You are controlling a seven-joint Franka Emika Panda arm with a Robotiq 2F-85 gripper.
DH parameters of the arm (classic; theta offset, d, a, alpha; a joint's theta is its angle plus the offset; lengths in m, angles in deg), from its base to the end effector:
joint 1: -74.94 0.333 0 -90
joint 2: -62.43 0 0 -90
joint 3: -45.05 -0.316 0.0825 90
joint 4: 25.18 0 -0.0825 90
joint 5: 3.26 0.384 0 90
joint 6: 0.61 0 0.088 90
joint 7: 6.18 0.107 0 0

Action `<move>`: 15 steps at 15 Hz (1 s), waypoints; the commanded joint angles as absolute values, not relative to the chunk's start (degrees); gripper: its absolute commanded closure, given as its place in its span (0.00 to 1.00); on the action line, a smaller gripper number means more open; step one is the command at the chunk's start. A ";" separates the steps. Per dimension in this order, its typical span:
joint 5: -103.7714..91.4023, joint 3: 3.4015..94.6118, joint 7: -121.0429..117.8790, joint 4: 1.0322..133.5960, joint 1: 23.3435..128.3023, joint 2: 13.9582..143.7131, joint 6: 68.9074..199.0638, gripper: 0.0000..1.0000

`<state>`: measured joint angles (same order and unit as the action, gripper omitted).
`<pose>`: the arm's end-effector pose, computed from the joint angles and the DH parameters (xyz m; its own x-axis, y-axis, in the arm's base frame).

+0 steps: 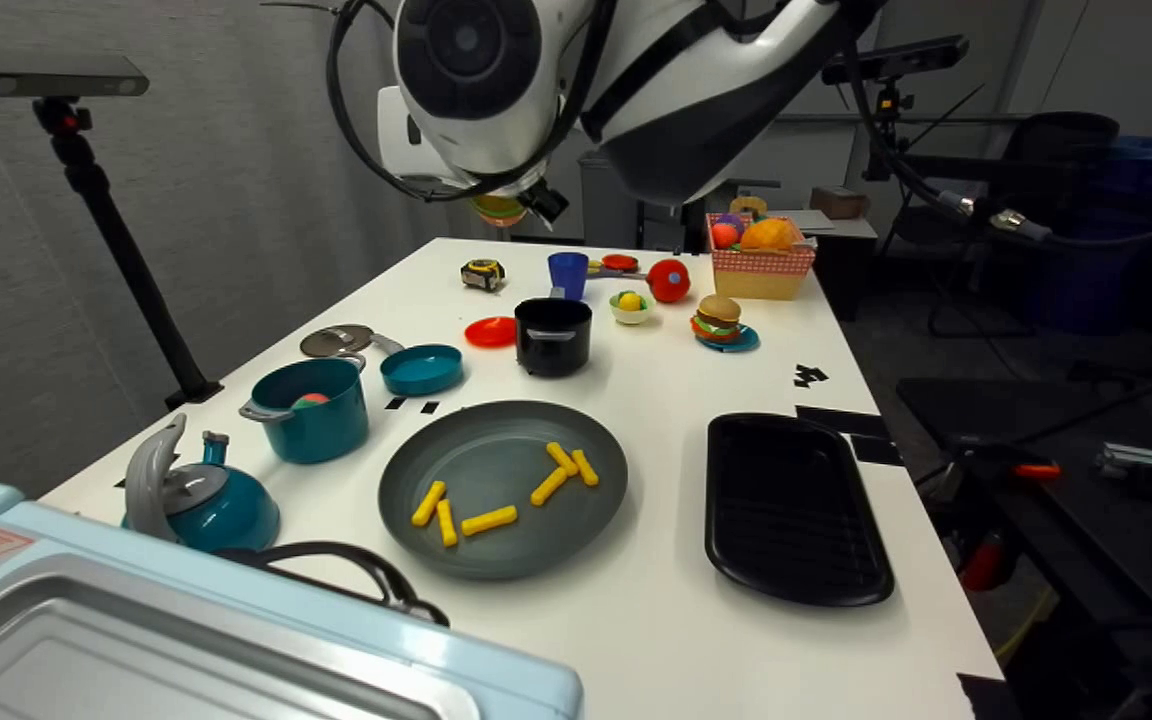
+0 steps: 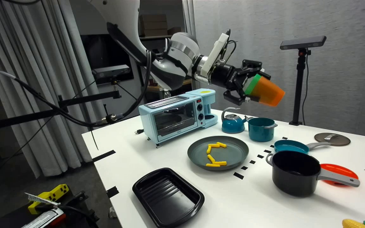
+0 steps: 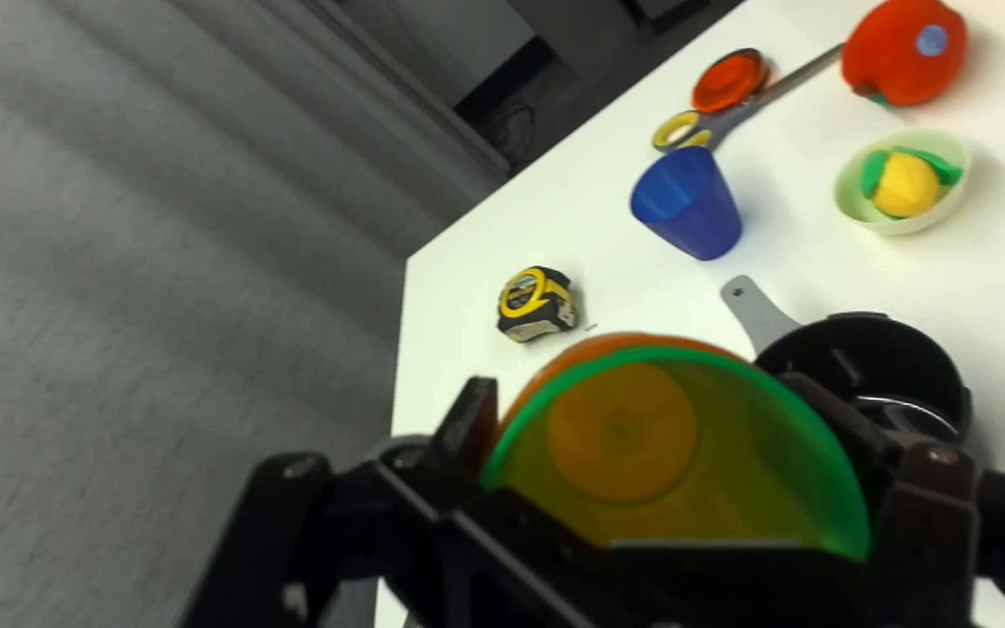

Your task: Pour the contents in the green cup onto the plate

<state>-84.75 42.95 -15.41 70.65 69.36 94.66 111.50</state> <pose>0.6756 -0.1097 0.3007 0.6816 0.3593 -0.6374 0.7159 -0.1475 0.6824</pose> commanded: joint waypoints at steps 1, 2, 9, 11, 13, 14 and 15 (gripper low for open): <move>-72.05 42.80 -22.34 66.68 67.80 96.15 111.46 0.44; -68.36 42.89 -23.65 66.29 67.52 96.17 110.92 0.44; -45.01 44.84 -30.38 66.29 64.31 95.73 107.91 0.44; -39.22 45.83 -30.60 66.19 63.42 96.00 106.45 0.44; -33.73 46.83 -29.53 66.23 62.68 96.60 105.55 0.44; -30.95 47.31 -28.48 66.42 62.42 96.94 105.59 0.44; -28.04 47.72 -28.02 66.39 62.09 97.35 105.81 0.44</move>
